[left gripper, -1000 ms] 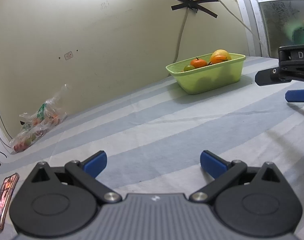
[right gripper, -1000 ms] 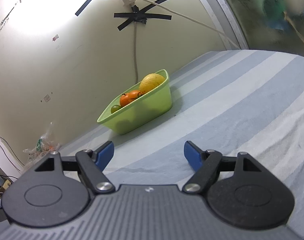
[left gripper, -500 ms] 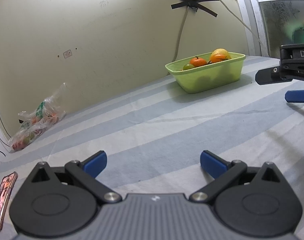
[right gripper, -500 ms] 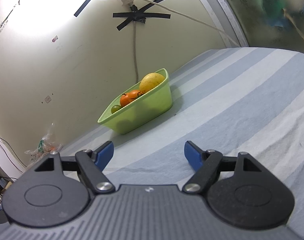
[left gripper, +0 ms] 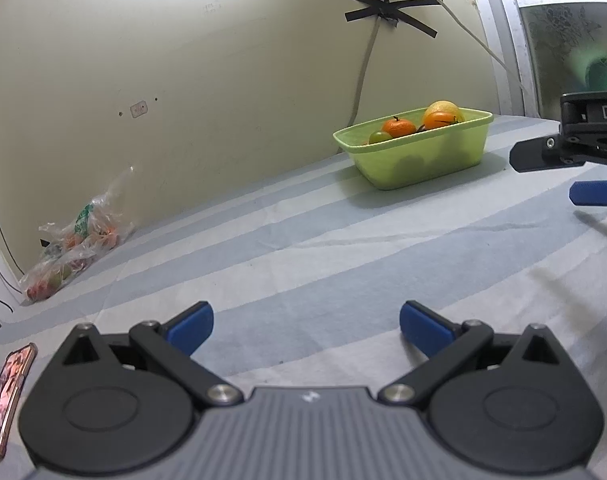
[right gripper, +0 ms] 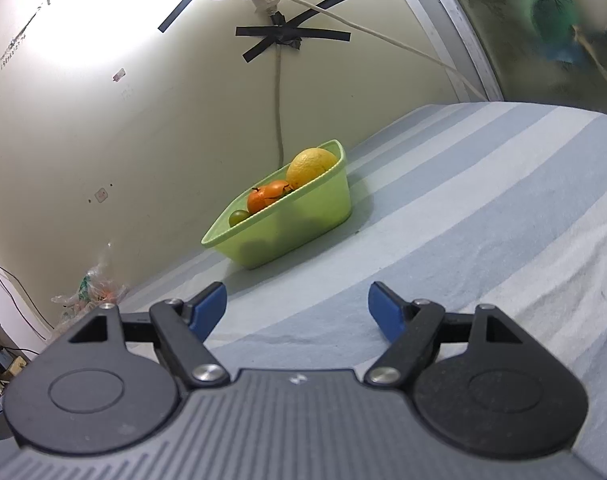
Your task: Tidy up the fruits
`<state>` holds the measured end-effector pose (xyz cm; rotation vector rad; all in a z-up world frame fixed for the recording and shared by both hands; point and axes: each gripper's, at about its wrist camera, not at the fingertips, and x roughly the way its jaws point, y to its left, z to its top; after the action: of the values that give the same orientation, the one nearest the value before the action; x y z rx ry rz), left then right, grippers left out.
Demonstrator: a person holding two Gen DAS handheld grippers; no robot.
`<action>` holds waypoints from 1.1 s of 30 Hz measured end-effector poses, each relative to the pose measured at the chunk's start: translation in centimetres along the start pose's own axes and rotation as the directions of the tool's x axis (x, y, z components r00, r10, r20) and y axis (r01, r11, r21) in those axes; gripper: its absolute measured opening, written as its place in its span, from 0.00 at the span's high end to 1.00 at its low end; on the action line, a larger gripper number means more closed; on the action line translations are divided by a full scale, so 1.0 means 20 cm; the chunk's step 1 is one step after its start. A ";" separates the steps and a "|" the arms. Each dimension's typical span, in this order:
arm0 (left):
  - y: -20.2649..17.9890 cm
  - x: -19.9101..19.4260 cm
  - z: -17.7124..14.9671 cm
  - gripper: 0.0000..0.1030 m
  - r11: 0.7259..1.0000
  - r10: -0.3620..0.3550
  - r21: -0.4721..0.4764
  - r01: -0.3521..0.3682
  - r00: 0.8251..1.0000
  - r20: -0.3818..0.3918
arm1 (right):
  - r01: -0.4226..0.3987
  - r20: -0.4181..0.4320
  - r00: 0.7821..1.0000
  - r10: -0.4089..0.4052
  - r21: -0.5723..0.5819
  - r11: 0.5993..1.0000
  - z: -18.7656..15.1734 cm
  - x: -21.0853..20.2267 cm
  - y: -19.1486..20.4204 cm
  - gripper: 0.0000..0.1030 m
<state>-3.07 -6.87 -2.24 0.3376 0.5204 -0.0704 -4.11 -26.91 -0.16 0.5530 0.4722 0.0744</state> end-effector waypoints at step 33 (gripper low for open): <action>0.01 0.03 0.08 0.00 0.999 0.035 -0.005 -0.035 0.999 -0.011 | -0.041 0.016 0.999 0.041 0.038 0.998 0.01 -0.01 -0.04 0.21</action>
<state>-1.84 -7.14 -1.15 0.3423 0.5253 -0.0337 -4.26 -27.70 -0.23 0.6006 0.4479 0.1004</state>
